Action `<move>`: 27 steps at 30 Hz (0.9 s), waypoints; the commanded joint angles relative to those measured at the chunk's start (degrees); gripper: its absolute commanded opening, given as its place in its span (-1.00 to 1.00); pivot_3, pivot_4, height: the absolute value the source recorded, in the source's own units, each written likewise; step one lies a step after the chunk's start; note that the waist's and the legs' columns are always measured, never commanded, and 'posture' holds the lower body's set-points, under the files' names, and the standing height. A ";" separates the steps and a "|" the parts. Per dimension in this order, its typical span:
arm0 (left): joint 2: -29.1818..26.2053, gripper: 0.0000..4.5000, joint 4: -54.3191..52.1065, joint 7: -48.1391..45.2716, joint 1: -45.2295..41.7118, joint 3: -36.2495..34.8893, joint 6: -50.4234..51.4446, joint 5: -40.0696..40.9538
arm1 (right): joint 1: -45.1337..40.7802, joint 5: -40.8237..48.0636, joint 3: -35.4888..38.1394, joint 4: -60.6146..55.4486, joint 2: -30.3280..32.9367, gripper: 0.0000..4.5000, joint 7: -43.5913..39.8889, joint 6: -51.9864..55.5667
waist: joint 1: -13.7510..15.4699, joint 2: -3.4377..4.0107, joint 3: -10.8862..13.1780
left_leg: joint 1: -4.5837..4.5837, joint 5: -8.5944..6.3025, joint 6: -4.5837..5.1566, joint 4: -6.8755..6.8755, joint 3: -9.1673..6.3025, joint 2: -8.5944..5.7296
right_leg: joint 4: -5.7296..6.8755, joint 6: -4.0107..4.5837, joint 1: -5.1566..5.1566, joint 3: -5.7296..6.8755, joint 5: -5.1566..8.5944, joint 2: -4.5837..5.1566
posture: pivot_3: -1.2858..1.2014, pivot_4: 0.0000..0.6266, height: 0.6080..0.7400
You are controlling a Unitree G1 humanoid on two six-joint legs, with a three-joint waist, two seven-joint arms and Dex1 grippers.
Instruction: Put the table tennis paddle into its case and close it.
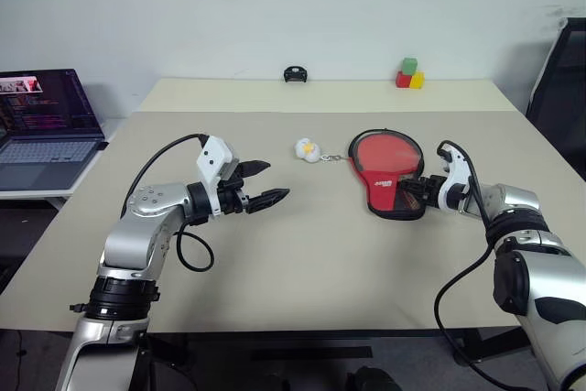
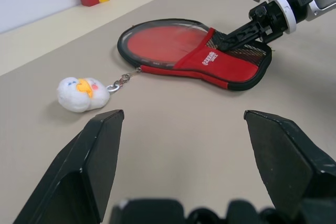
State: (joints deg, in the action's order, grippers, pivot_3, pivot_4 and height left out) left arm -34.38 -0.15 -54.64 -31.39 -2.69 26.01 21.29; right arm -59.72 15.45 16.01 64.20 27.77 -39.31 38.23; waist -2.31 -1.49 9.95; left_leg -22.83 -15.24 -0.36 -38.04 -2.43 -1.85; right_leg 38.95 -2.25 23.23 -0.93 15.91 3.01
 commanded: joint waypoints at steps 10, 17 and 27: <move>-1.01 0.78 -3.38 -0.29 0.61 -0.60 -0.08 1.40 | 1.44 1.52 -1.08 -5.13 -0.35 -0.54 -1.48 2.55 | -0.09 0.00 0.00 | 0.01 0.00 0.00 0.00 0.03 0.01 | 0.03 0.00 0.01 -0.02 0.00 0.00 | 0.03 -0.52 1.00; -3.82 0.78 -6.32 -2.81 5.35 0.10 1.00 1.68 | 11.80 4.95 -7.36 -28.47 -3.40 -0.99 -5.11 16.60 | -0.92 0.03 -0.02 | 0.03 -0.01 -0.01 0.05 0.05 0.19 | 0.01 0.01 0.03 -0.02 0.01 -0.12 | 0.03 -0.52 1.00; -4.01 0.78 -7.32 -2.99 6.07 0.75 1.59 2.08 | 15.89 6.81 -6.91 -38.24 -4.02 -0.99 -2.08 21.97 | -0.94 0.03 -0.02 | 0.08 -0.02 -0.01 0.04 0.08 0.26 | 0.04 0.05 0.05 -0.04 0.01 -0.20 | 0.03 -0.52 1.00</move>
State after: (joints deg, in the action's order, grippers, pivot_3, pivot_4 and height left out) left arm -38.17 -4.45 -57.89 -24.69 -1.85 27.50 22.50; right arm -44.64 20.53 10.20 27.27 24.55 -40.80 57.96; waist -3.25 -1.46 9.93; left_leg -22.75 -15.25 -0.36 -38.00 -2.36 -1.59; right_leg 39.00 -2.21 23.28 -0.96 15.92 2.81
